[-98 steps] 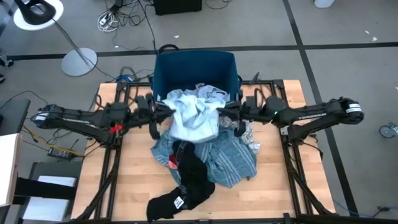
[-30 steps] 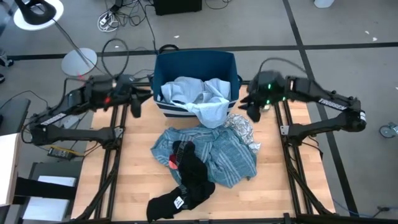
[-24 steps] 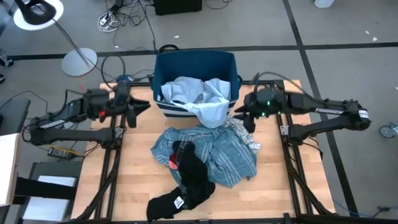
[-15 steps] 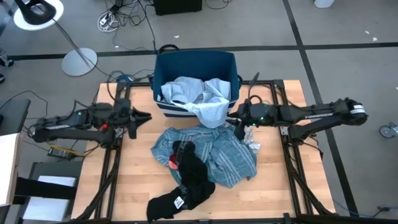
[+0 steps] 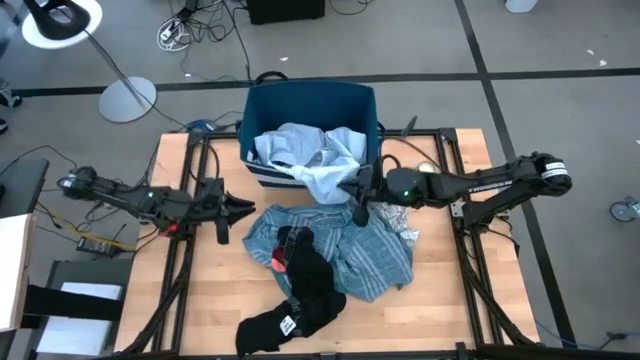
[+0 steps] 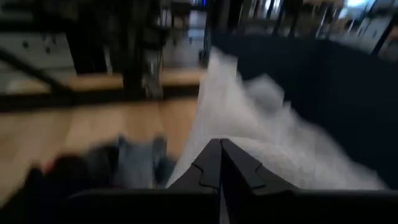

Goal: Sort clothes
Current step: Put the light blue shirt into the blue laundry organizer

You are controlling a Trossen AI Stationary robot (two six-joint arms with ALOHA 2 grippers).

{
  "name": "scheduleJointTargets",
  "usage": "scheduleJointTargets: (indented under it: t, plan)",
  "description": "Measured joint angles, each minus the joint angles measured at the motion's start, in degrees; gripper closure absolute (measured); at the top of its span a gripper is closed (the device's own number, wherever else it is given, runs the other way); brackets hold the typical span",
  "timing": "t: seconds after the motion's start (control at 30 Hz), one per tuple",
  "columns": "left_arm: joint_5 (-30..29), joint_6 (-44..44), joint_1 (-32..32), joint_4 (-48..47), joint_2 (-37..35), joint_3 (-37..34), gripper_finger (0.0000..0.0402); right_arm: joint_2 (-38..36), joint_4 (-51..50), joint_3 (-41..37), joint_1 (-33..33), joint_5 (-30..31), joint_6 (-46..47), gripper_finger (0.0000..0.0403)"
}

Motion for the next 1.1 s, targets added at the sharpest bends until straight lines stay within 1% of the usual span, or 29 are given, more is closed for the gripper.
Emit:
scheduleJointTargets:
  t: [0.17, 0.27, 0.4, 0.47, 0.53, 0.63, 0.7, 0.83, 0.87, 0.9, 0.97, 1.03, 1.1]
  plan:
    - [-6.58, -2.99, -6.98, 2.79, 6.13, 0.00, 0.0310, 0.00, -3.08, 11.11, 0.01, 0.17, -6.47, 0.0401]
    - [-10.80, -5.52, -10.75, 4.24, 10.59, 0.00, 0.0310, 0.49, -6.60, 18.04, -1.42, 0.14, -10.20, 0.0401]
    - [-16.03, -7.07, -14.79, 7.25, 16.19, 0.05, 0.0310, 2.00, -16.37, 26.71, -3.58, 0.60, -8.70, 0.0401]
    - [-16.75, -7.18, -15.72, 6.25, 17.47, 0.70, 0.0310, 2.74, -23.23, 28.99, -3.95, 0.55, -7.24, 0.0401]
    - [-17.13, -7.63, -16.50, 7.12, 18.25, 1.36, 0.0310, 3.50, -28.24, 29.59, -4.07, 0.71, -6.94, 0.0401]
    - [-20.25, -8.62, -18.30, 7.47, 19.97, 1.36, 0.0310, 3.59, -35.21, 29.59, -3.97, 4.62, -4.93, 0.0400]
    - [-21.80, -8.68, -19.15, 7.90, 21.30, 1.36, 0.0310, 3.10, -41.12, 29.64, -3.76, 6.70, -0.71, 0.0400]
    - [-23.06, -10.18, -20.88, 7.96, 24.25, 1.31, 0.0310, 2.01, -54.08, 29.64, -2.40, 6.86, 9.41, 0.0400]
    - [-23.82, -10.68, -21.22, 7.84, 25.26, 1.27, 0.0310, 1.92, -56.97, 29.55, -1.56, 7.80, 11.46, 0.0401]
    - [-24.79, -11.58, -21.45, 7.91, 26.24, 1.27, 0.0310, 1.82, -58.96, 29.04, -0.15, 10.30, 13.56, 0.0401]
    - [-26.23, -13.62, -21.93, 8.01, 28.49, 1.27, 0.0310, 1.63, -63.08, 27.15, 3.82, 18.36, 18.58, 0.0401]
    - [-26.75, -15.51, -22.29, 7.99, 30.70, 1.27, 0.0310, 1.40, -66.20, 24.24, 8.63, 25.19, 24.16, 0.0401]
    - [-26.76, -16.67, -22.43, 8.01, 32.56, 1.27, 0.0310, 1.23, -68.32, 20.88, 13.25, 29.11, 30.81, 0.0402]
